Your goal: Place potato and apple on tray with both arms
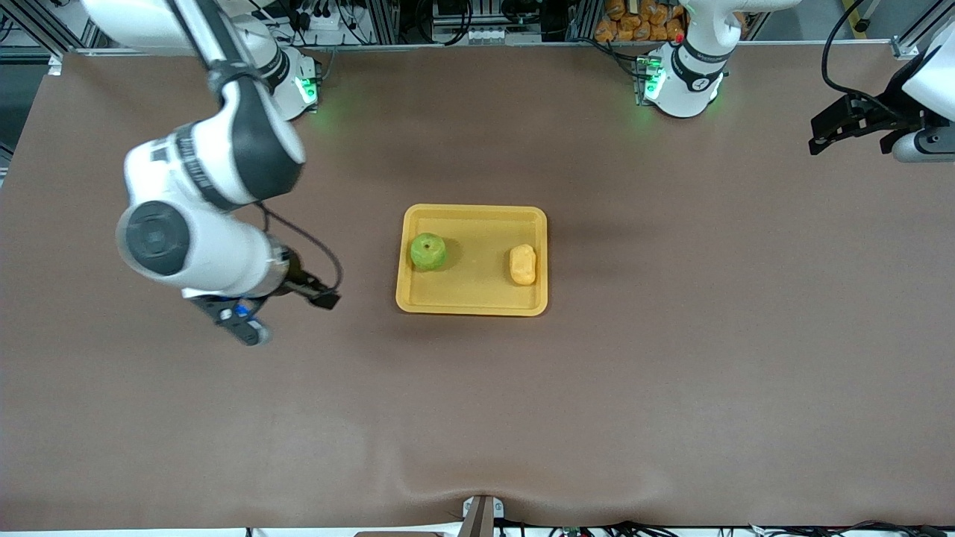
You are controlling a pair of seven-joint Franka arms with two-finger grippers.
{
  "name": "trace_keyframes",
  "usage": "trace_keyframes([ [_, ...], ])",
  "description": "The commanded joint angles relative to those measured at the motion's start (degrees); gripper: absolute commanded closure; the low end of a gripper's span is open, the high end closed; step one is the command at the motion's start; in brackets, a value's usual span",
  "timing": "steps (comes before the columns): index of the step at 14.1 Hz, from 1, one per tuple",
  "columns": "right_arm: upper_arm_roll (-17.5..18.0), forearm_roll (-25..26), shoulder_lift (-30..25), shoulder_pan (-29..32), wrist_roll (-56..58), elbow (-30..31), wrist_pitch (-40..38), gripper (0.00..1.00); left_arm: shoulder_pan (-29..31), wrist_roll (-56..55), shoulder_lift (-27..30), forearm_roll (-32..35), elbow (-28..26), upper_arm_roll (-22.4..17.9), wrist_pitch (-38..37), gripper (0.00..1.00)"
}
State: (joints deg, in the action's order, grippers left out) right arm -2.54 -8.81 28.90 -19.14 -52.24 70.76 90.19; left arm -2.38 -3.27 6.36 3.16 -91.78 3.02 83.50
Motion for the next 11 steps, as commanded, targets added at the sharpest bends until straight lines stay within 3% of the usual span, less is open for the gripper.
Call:
trace_keyframes([
  [1,0.9,-0.5,-2.3,2.5,6.1,-0.7,-0.9,0.00,-0.4,1.2,0.1,-0.3,-0.3,-0.2,0.9,0.00],
  [6,1.2,-0.2,-7.9,8.1,10.6,-0.5,-2.8,0.00,-0.3,1.3,0.2,-2.5,-0.4,-0.3,0.9,0.00],
  [11,1.3,0.6,-12.7,12.5,22.4,-0.1,-4.8,0.00,-0.3,1.2,0.0,-2.5,-0.3,-0.3,0.5,0.00],
])
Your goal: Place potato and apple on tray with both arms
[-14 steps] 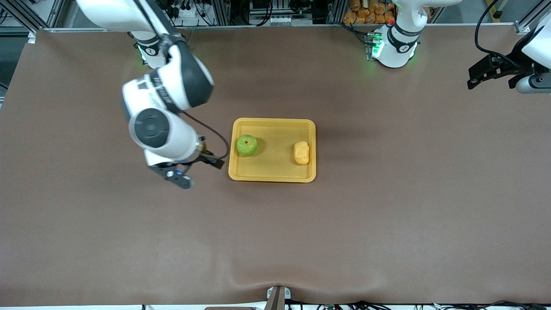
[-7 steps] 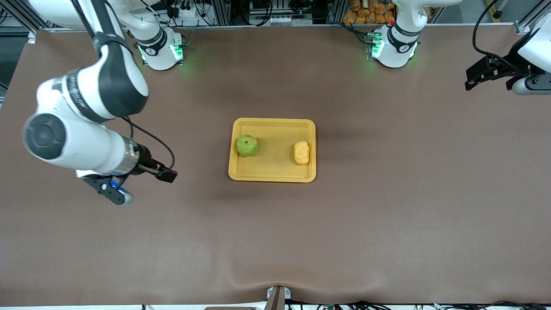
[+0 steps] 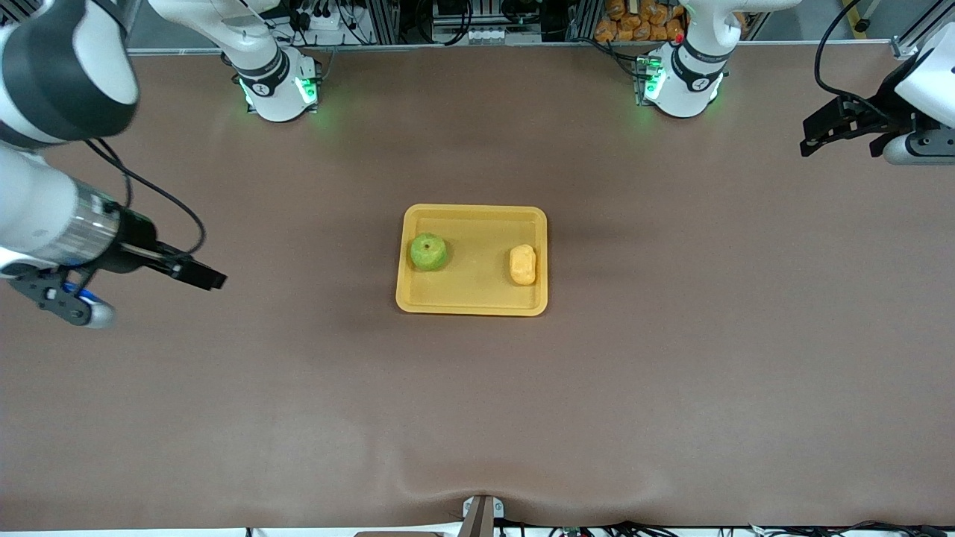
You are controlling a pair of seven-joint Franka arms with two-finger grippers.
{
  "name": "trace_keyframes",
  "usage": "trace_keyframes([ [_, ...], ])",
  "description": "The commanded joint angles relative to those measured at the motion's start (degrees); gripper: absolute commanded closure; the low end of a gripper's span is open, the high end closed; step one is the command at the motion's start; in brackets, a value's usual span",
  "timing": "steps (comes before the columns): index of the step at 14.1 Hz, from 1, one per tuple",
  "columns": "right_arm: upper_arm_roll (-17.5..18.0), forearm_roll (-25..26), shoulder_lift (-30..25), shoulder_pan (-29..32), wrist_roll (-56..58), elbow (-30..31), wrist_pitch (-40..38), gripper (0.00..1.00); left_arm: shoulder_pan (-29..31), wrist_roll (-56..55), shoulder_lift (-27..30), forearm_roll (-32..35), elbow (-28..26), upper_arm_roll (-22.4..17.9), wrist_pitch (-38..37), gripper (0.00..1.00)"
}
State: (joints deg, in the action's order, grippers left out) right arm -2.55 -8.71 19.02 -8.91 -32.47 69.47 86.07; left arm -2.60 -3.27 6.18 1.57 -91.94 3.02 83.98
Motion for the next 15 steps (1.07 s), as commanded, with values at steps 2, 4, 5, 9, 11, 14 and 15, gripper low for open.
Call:
trace_keyframes([
  [2,1.3,1.1,-4.5,3.3,2.8,1.3,-3.1,0.00,-0.1,1.2,0.0,-0.9,0.1,-0.3,0.0,0.00],
  [4,1.2,1.4,-6.4,4.4,3.3,1.4,-3.2,0.00,-0.3,1.2,-0.7,-0.8,0.5,-0.3,0.0,0.00],
  [5,1.2,1.5,-7.6,5.1,6.3,1.5,-3.3,0.00,-0.4,1.1,-0.9,-0.6,0.8,-0.3,0.0,0.00],
  [9,1.1,1.5,-13.3,8.9,18.9,7.3,-4.1,0.00,-0.1,1.3,-0.9,-0.8,1.2,-0.3,0.0,0.00],
  [11,1.1,1.7,-14.7,10.5,24.7,8.0,-4.5,0.00,0.1,1.3,-0.9,-0.6,1.3,-0.3,0.0,0.00],
  [14,0.9,2.5,-19.3,10.8,26.6,13.5,-4.6,0.00,0.1,1.1,-0.8,-0.6,1.3,-0.3,0.0,0.00],
  [15,1.0,2.7,-20.8,10.8,26.6,15.3,-4.6,0.00,0.1,1.1,-0.7,-0.6,1.4,-0.3,0.0,0.00],
])
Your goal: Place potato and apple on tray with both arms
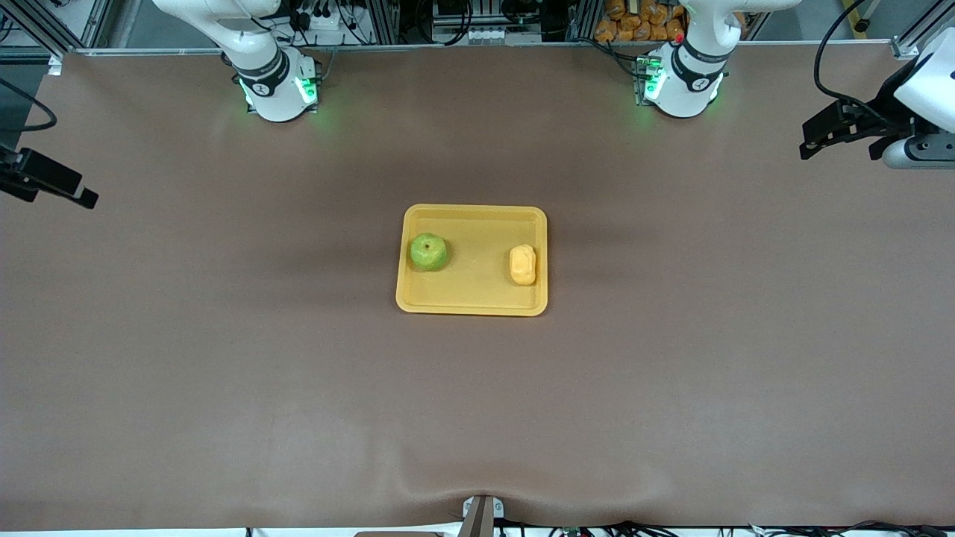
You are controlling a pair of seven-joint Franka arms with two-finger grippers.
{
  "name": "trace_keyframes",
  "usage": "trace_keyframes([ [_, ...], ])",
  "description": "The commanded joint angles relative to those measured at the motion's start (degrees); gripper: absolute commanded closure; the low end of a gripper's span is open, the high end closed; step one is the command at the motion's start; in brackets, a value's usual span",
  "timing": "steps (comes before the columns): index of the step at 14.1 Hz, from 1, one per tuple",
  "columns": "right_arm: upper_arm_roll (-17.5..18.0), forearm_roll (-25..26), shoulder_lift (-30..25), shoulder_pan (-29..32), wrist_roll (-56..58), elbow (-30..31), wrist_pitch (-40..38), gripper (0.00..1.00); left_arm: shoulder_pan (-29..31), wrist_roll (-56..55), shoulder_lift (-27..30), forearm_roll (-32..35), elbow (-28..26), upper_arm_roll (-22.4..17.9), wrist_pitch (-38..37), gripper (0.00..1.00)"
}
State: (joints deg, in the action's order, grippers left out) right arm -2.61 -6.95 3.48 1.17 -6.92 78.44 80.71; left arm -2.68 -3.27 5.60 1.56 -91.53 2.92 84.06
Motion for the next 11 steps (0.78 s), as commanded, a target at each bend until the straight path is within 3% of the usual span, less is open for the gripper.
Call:
trace_keyframes([
  [1,1.0,1.1,-6.7,0.7,1.4,8.2,1.1,0.00,0.2,1.0,-0.2,-0.5,1.3,-0.3,0.0,0.00],
  [7,0.9,3.5,-9.0,-0.2,8.2,11.3,3.0,0.00,0.2,0.8,-0.2,-0.9,2.3,-0.2,-0.3,0.00],
  [11,1.2,8.3,-9.0,-2.3,8.4,11.0,3.5,0.00,0.3,1.0,-0.1,-0.9,2.4,-0.2,-1.2,0.00],
])
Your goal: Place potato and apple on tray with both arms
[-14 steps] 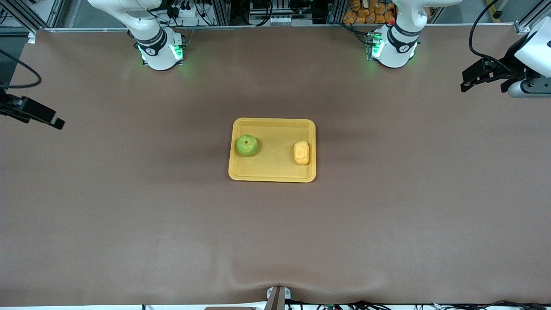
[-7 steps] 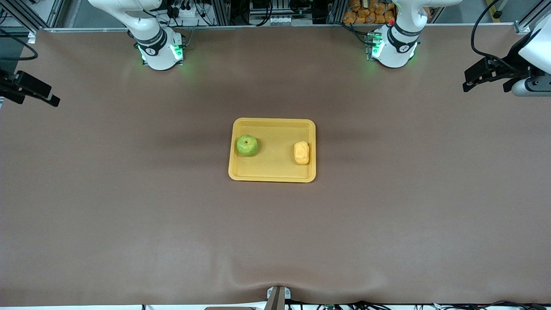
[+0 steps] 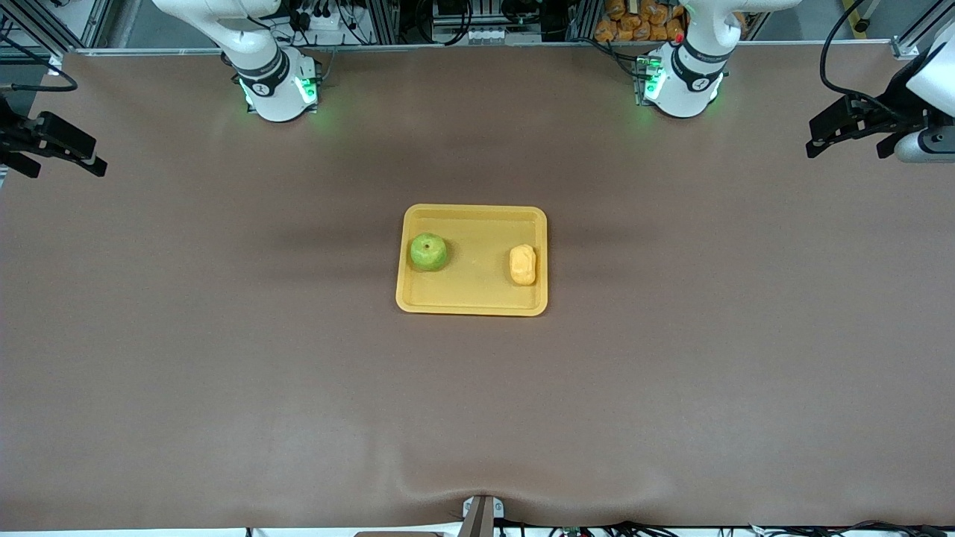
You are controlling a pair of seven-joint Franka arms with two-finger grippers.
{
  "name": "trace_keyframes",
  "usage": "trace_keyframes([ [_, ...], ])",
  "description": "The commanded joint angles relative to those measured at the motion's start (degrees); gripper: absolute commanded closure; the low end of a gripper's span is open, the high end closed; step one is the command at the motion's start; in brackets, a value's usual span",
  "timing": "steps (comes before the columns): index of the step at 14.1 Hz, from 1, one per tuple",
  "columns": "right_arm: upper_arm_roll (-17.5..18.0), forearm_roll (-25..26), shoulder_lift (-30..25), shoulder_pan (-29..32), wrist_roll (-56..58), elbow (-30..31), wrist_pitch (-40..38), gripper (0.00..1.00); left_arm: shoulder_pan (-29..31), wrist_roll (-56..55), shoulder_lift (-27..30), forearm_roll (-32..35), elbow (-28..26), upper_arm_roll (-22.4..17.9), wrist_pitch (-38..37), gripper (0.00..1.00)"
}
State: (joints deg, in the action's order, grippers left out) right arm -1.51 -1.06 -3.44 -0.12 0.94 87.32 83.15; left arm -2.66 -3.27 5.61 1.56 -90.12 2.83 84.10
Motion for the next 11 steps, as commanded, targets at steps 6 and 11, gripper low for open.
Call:
trace_keyframes([
  [6,0.0,2.7,-1.9,-0.9,0.6,2.0,1.1,0.00,0.2,0.5,0.0,-0.9,0.9,-0.1,-1.6,0.00],
  [11,-0.2,1.9,-1.8,-0.6,0.6,2.1,0.6,0.00,0.3,0.1,-0.2,-0.9,0.9,-0.1,-1.6,0.00],
])
